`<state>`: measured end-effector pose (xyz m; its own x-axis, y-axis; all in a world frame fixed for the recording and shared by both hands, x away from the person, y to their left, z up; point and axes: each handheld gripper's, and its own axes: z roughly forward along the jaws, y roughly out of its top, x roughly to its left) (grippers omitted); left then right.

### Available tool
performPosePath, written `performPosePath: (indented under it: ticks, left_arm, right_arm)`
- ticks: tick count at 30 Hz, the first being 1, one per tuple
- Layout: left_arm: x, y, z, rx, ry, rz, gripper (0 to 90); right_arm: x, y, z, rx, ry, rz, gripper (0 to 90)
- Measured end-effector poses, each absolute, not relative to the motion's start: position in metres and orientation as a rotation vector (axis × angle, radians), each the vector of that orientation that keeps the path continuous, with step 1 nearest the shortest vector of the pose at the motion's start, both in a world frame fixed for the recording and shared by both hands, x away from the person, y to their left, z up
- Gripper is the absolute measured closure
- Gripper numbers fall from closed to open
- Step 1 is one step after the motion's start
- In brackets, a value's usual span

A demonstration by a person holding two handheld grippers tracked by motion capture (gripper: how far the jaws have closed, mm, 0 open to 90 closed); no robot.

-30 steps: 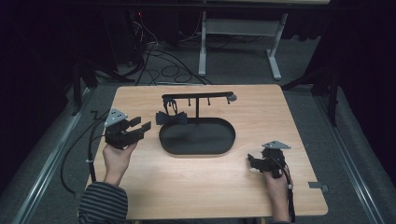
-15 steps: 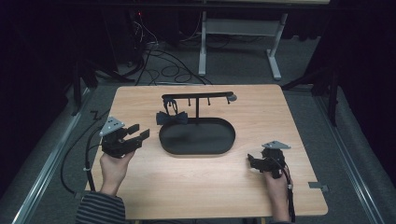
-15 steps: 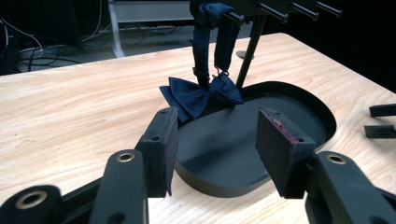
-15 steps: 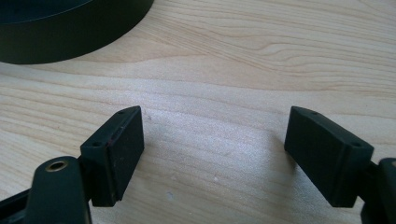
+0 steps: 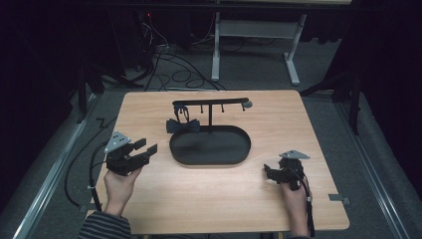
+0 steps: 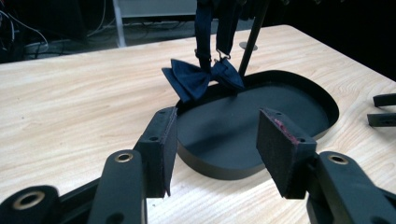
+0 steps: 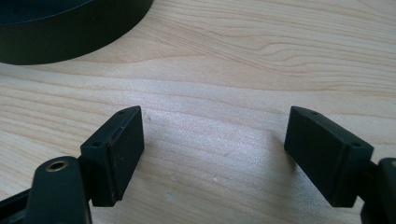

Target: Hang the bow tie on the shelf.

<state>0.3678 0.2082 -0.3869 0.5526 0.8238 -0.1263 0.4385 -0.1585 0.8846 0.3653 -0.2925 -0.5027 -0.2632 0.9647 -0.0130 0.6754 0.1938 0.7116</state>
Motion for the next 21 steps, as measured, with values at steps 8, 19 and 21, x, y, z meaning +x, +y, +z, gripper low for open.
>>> performPosePath:
  ticks: [8,19,21]
  left_arm:
    - [0.362,0.211,-0.394,1.765,1.052,0.489,49.4]
    - [0.357,0.212,-0.405,1.764,1.081,0.468,50.0]
    - [0.357,0.213,-0.407,1.766,1.086,0.465,49.9]
  right_arm:
    - [0.365,-0.292,-0.503,1.528,2.012,0.829,21.1]
    - [0.365,-0.293,-0.503,1.528,2.012,0.83,21.1]
    - [0.365,-0.292,-0.503,1.527,2.011,0.83,21.1]
